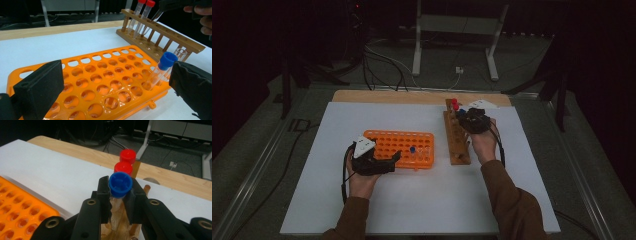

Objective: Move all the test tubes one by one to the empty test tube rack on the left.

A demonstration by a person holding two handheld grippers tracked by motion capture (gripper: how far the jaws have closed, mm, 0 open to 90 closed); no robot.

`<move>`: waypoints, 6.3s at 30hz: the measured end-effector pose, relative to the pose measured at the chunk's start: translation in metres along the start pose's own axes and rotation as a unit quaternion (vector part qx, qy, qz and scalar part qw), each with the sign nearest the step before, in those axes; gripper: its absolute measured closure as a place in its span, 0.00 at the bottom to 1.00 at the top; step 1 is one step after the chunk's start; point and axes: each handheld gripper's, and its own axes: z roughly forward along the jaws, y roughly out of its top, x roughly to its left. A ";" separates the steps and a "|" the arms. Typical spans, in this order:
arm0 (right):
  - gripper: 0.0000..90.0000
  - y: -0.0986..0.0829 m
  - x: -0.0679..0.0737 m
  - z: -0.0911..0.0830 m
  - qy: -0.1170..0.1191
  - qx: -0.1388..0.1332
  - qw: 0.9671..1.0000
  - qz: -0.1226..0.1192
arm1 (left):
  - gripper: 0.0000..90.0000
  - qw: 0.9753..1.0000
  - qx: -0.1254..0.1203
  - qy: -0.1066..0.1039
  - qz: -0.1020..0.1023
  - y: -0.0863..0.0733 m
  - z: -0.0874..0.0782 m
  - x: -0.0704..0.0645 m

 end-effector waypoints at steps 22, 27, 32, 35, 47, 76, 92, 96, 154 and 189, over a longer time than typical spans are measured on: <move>0.85 0.016 0.007 -0.034 0.036 -0.039 0.998 -0.017 | 0.00 1.000 -0.003 0.000 0.002 0.000 0.000 -0.001; 0.85 0.016 0.017 -0.035 0.057 -0.037 0.997 -0.027 | 0.00 1.000 -0.005 0.003 0.003 0.001 0.000 -0.001; 0.85 0.017 0.028 -0.035 0.079 -0.036 0.996 -0.029 | 0.00 1.000 -0.004 0.004 0.005 0.001 0.000 -0.002; 0.85 0.016 0.034 -0.035 0.090 -0.034 0.995 -0.029 | 0.00 1.000 -0.004 0.006 0.007 0.001 0.001 -0.003; 0.85 0.013 0.050 -0.032 0.135 -0.010 0.990 -0.031 | 0.01 1.000 -0.010 0.000 0.028 0.013 0.005 -0.014; 0.85 0.015 0.094 -0.028 0.213 0.000 0.976 -0.033 | 0.15 0.995 -0.005 -0.004 0.102 0.034 0.029 -0.048; 0.85 0.019 0.110 -0.025 0.241 0.003 0.970 -0.031 | 0.69 0.991 0.005 -0.009 0.134 0.038 0.042 -0.055; 0.85 0.019 0.112 -0.024 0.243 0.006 0.969 -0.035 | 0.76 0.991 0.002 -0.012 0.136 0.038 0.041 -0.054; 0.00 -0.013 0.071 -0.043 0.147 -0.005 0.988 -0.052 | 0.85 0.998 0.006 -0.031 0.059 0.004 0.027 -0.030; 0.00 -0.027 0.048 -0.049 0.125 -0.005 0.991 -0.046 | 0.85 0.991 0.080 -0.020 0.107 -0.020 0.040 -0.037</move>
